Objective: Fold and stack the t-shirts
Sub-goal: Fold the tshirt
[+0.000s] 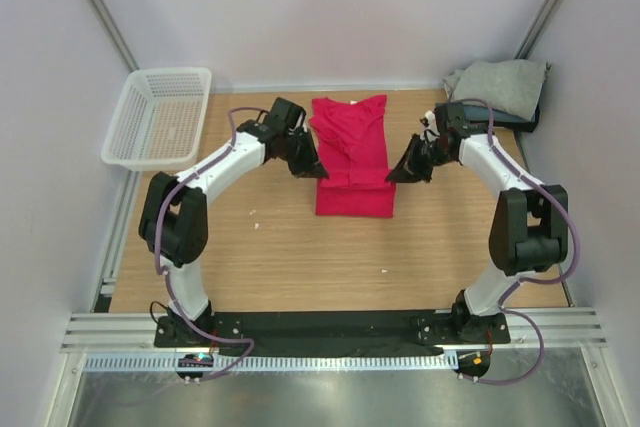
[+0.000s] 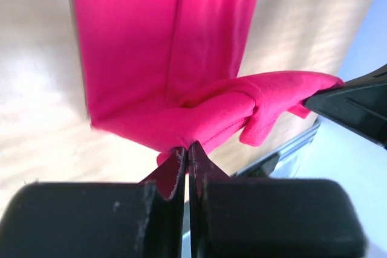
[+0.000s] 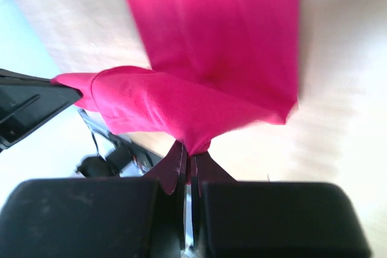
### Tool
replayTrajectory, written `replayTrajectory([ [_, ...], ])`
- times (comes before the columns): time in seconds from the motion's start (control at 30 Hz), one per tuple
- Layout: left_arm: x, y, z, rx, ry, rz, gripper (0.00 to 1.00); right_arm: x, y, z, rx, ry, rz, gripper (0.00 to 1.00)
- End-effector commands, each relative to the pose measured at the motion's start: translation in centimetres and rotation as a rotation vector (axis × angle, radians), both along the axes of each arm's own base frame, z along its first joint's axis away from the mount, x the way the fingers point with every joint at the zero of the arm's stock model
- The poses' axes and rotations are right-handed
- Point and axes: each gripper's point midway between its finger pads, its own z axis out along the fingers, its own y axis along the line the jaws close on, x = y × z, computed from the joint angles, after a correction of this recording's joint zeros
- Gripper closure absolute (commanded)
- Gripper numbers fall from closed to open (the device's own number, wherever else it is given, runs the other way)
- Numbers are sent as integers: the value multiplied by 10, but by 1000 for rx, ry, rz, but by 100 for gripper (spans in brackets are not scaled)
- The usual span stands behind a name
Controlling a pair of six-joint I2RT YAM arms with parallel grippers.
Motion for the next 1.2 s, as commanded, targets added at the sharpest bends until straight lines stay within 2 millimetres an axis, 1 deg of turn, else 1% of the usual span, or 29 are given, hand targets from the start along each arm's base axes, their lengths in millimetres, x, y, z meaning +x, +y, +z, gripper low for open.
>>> replayTrajectory([
  [0.0,42,13,-4,38,-51,8,100,46,3,12,0,-96,10,98],
  [0.07,62,13,-2,12,-59,36,100,67,4,9,2,-115,-5,99],
  [0.1,80,14,2,-15,-87,64,100,84,6,4,6,-131,-12,99],
  [0.13,88,12,-9,-23,-75,66,100,93,7,-1,12,-133,-15,99],
  [0.17,96,12,-13,-42,-68,71,100,100,8,-4,16,-140,-13,99],
  [0.2,108,11,-10,-54,-94,74,100,115,8,-14,10,-151,-15,97],
  [0.23,114,11,-13,-60,-101,72,95,122,9,-19,7,-161,-14,90],
  [0.27,125,15,-27,-57,-99,81,89,130,8,-20,2,-181,-15,70],
  [0.3,135,18,-22,-52,-127,88,78,143,7,-17,6,-221,-20,63],
  [0.33,140,23,-24,-34,-144,86,53,146,6,-15,10,-234,-19,58],
  [0.37,146,31,-16,-30,-160,97,47,148,6,-7,14,-253,-15,55],
  [0.4,146,34,-6,-38,-181,89,43,147,3,0,5,-267,-5,53],
  [0.43,145,38,2,-38,-199,84,39,143,0,17,-1,-299,-4,52],
  [0.47,141,44,24,-51,-227,90,38,137,-3,24,-6,-303,-6,52],
  [0.5,130,45,26,-69,-205,75,36,123,-7,18,-15,-262,-9,52],
  [0.53,122,45,29,-87,-192,62,36,113,-9,34,-11,-283,-12,52],
  [0.57,111,44,44,-113,-197,44,36,93,-10,21,-11,-225,-8,52],
  [0.6,93,45,32,-127,-141,25,37,82,-8,22,3,-208,-9,52],
  [0.63,82,41,29,-139,-114,11,37,71,-8,27,7,-211,-11,52],
  [0.67,67,43,16,-136,-69,4,37,54,-10,11,4,-161,-12,52],
  [0.73,51,41,4,-144,-13,-13,38,37,-10,0,7,-126,-12,52],
  [0.77,41,42,-8,-147,40,-5,39,24,-11,-12,1,-93,-12,52],
  [0.87,26,40,-23,-142,102,-5,39,4,-14,-34,-9,-34,-13,52],
  [0.97,20,37,-39,-126,151,10,38,-2,-14,-52,-16,8,-14,52],
  [1.0,19,37,-43,-123,165,21,38,-1,-14,-54,-18,10,-16,52],
  [1.03,19,36,-51,-114,180,23,37,1,-14,-56,-21,10,-14,52],
  [1.1,18,35,-59,-112,201,32,37,7,-14,-60,-22,10,-11,52],
  [1.13,18,33,-65,-109,209,29,37,10,-14,-61,-22,9,-10,52],
  [1.17,20,31,-66,-113,211,31,37,16,-14,-58,-23,-12,-5,52],
])
